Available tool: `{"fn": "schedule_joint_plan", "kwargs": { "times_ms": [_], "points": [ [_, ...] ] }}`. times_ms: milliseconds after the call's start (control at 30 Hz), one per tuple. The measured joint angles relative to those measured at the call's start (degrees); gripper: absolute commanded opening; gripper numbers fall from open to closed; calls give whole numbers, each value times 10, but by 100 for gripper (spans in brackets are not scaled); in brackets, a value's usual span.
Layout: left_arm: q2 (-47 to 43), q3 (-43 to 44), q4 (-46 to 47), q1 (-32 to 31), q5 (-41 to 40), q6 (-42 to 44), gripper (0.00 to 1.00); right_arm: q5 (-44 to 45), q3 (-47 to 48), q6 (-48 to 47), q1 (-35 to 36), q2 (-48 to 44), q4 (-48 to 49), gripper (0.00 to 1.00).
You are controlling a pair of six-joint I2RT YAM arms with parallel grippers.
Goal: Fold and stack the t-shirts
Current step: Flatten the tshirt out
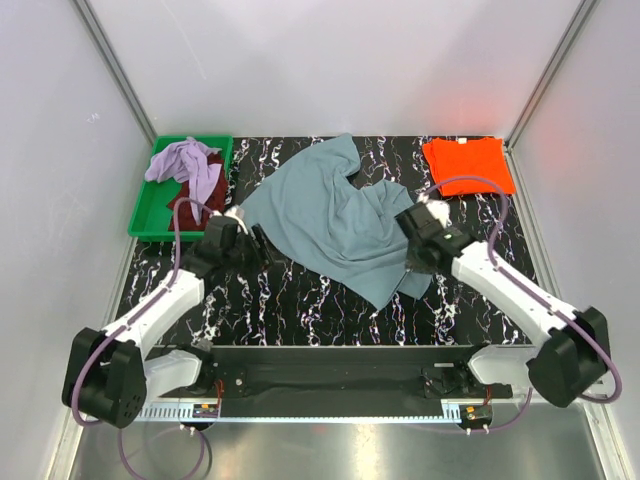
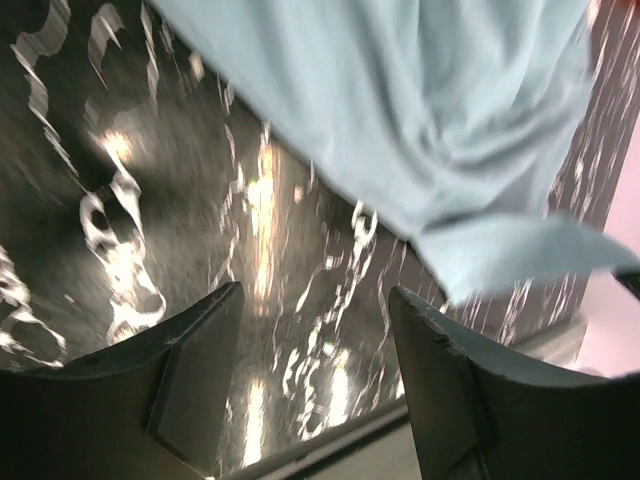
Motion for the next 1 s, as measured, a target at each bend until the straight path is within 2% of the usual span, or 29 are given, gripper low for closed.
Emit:
{"fn": "schedule_joint_plan", "kwargs": {
  "times_ms": [167, 333, 500, 733, 1000],
  "points": [
    [7, 76, -28, 46, -37, 2, 69, 45, 56, 15, -51, -70, -65, 0],
    [54, 150, -61, 89, -80, 17, 67, 75, 89, 30, -54, -147, -122, 0],
    [93, 169, -93, 120, -138, 31, 67, 98, 112, 37, -54, -206, -167, 0],
    [163, 166, -73, 117, -151, 24, 66, 57, 100, 26, -54, -263, -153, 0],
    [271, 167, -50, 88, -159, 12, 64, 21, 72, 12, -54, -260, -132, 0]
  ]
}}
